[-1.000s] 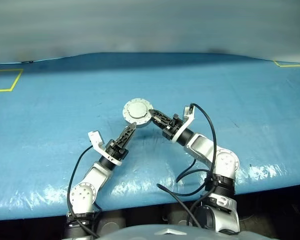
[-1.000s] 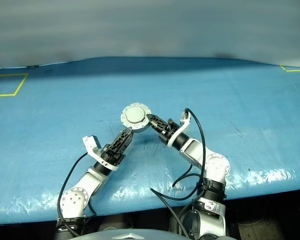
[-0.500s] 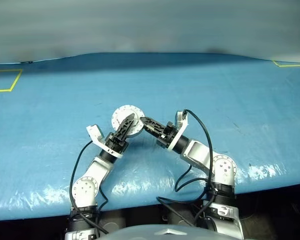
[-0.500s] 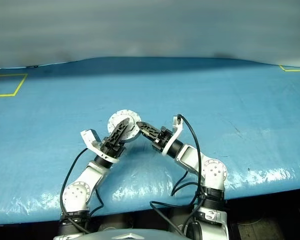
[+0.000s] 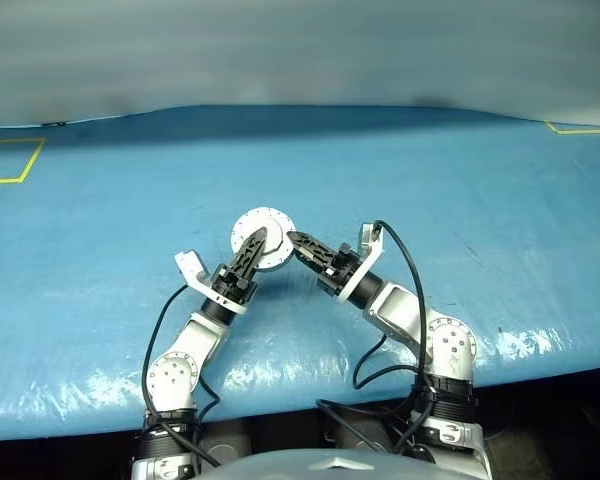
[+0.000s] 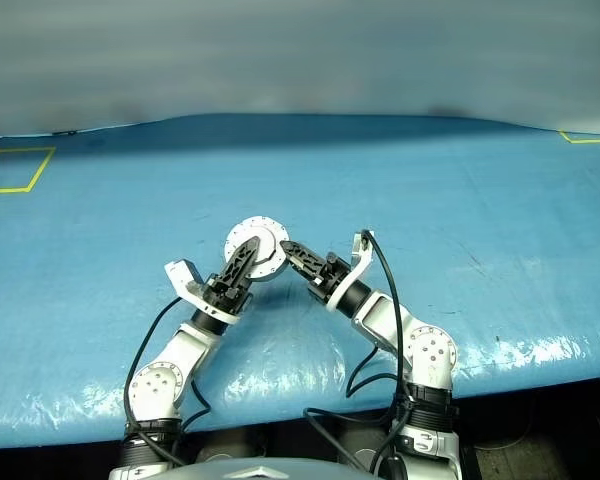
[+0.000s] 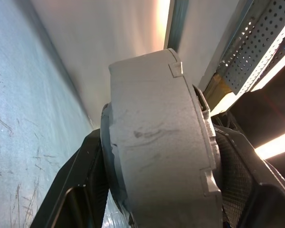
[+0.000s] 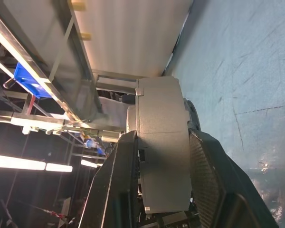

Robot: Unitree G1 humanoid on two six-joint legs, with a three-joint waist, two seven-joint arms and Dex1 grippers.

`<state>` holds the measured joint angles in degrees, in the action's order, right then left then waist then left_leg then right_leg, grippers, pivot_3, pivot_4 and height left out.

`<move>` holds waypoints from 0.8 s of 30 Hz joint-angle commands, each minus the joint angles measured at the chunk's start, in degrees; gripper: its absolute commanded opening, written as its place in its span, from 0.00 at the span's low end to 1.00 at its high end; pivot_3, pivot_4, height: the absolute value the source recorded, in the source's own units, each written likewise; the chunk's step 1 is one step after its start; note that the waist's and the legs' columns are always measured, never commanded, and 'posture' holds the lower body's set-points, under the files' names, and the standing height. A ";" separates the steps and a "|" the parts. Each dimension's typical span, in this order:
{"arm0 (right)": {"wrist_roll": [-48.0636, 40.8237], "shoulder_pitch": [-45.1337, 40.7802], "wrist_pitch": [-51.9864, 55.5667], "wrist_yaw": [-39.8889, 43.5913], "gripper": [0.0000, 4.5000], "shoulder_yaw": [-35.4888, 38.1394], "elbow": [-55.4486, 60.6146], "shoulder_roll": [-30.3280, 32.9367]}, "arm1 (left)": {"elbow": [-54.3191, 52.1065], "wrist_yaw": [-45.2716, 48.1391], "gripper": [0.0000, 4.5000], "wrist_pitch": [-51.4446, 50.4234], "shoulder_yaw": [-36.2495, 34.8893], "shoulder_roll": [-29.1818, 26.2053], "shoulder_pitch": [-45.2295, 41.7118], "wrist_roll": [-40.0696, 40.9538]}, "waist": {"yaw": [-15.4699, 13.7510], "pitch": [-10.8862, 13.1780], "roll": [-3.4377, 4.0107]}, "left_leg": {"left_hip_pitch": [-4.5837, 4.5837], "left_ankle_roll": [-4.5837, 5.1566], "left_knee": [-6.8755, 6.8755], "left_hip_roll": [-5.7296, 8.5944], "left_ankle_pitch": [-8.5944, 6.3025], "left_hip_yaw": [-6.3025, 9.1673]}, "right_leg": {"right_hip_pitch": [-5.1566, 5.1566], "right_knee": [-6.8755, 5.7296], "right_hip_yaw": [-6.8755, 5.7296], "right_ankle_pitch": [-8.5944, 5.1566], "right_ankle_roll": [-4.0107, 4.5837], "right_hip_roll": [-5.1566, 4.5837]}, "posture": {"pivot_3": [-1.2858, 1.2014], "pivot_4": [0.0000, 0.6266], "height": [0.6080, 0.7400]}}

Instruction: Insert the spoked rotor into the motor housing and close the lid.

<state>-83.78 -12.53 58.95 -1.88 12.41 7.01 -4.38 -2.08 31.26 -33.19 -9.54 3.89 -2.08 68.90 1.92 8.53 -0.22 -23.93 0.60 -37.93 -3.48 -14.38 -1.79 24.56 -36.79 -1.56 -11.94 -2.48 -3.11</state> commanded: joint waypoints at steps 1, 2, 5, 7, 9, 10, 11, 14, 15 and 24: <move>-2.29 -0.54 -1.67 1.67 0.48 -0.91 3.53 0.21 | 0.19 0.18 0.59 3.18 -0.24 2.84 -2.02 -1.97 | -0.08 0.00 0.00 | 0.00 0.00 -0.01 0.00 0.00 0.00 | 0.00 0.00 0.00 0.00 0.00 0.00 | 0.52 0.24 1.00; -2.06 -0.51 -2.05 1.94 0.55 -1.09 3.63 0.39 | 0.40 -0.07 0.59 3.90 -0.19 2.79 -2.18 -2.85 | -0.11 0.00 0.00 | 0.00 0.00 -0.01 0.00 0.00 0.00 | 0.00 0.00 0.00 0.00 0.00 0.00 | 0.52 0.24 1.00; -0.42 -0.69 -4.37 1.59 0.77 -1.43 4.44 0.25 | 0.87 -0.35 0.59 6.19 -0.70 2.79 -2.92 -4.58 | -0.14 0.00 0.00 | 0.00 0.00 -0.01 0.00 0.00 -0.01 | -0.01 0.00 0.01 0.02 0.03 0.00 | 0.52 0.24 1.00; 1.76 -0.90 -6.32 2.33 0.91 -1.73 5.11 0.53 | 1.30 -0.81 0.59 8.21 -1.72 2.98 -3.71 -5.12 | -0.15 0.00 0.00 | 0.00 0.00 -0.01 0.00 0.00 -0.01 | 0.00 0.00 0.01 0.04 0.06 0.01 | 0.52 0.24 1.00; 4.26 -0.83 -8.60 2.53 0.91 -1.71 5.56 0.74 | 1.74 -1.22 0.59 10.16 -2.47 3.29 -4.35 -5.80 | -0.15 0.02 -0.03 | 0.00 0.00 -0.01 0.00 0.00 0.00 | 0.00 0.00 0.00 0.05 0.07 0.02 | 0.52 0.24 1.00; 5.71 -0.85 -10.19 2.71 0.91 -1.50 5.80 0.71 | 1.99 -2.12 0.59 11.89 -2.99 3.44 -4.83 -6.93 | -0.24 0.02 -0.04 | 0.00 0.00 -0.01 -0.01 0.00 0.01 | 0.00 0.00 0.00 0.05 0.06 0.02 | 0.52 0.24 1.00; 7.00 -0.99 -11.86 2.71 0.91 -1.17 5.89 0.57 | 2.26 -2.88 0.59 13.66 -3.69 3.60 -5.43 -7.73 | -0.37 0.03 -0.05 | 0.00 0.00 -0.01 -0.01 0.00 0.01 | 0.00 0.00 0.00 0.04 0.06 0.02 | 0.52 0.24 1.00; 9.85 -1.63 -16.05 2.59 0.91 -0.33 5.67 -0.02 | 3.07 -5.92 0.59 19.66 -6.88 3.97 -8.00 -9.20 | -0.66 0.08 -0.14 | -0.01 0.00 -0.03 0.00 0.00 0.01 | -0.01 0.00 0.00 0.05 0.04 0.02 | 0.52 0.24 1.00; 11.25 -1.78 -16.81 2.95 0.91 -0.35 5.30 0.50 | 3.64 -7.18 0.59 22.12 -8.29 4.07 -9.06 -9.72 | -0.72 0.09 -0.16 | -0.01 0.00 -0.05 0.00 0.00 0.01 | -0.01 0.00 0.00 0.06 0.04 0.03 | 0.52 0.24 1.00; 17.92 -3.13 -20.03 4.44 0.91 -0.02 1.88 3.11 | 12.44 -27.95 0.59 38.61 -18.15 2.42 -16.01 -21.41 | -0.89 0.18 -0.33 | -0.03 0.00 -0.05 0.03 0.00 -0.03 | -0.06 0.10 0.06 0.15 0.01 0.02 | 0.52 0.24 1.00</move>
<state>-66.88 -14.63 40.05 2.00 12.22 8.48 -1.54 11.11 6.86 1.32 -26.05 5.67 -16.17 50.72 1.03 8.71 -0.55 -23.96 0.60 -37.97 -3.45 -14.37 -1.81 24.49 -36.68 -1.51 -11.79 -2.47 -3.09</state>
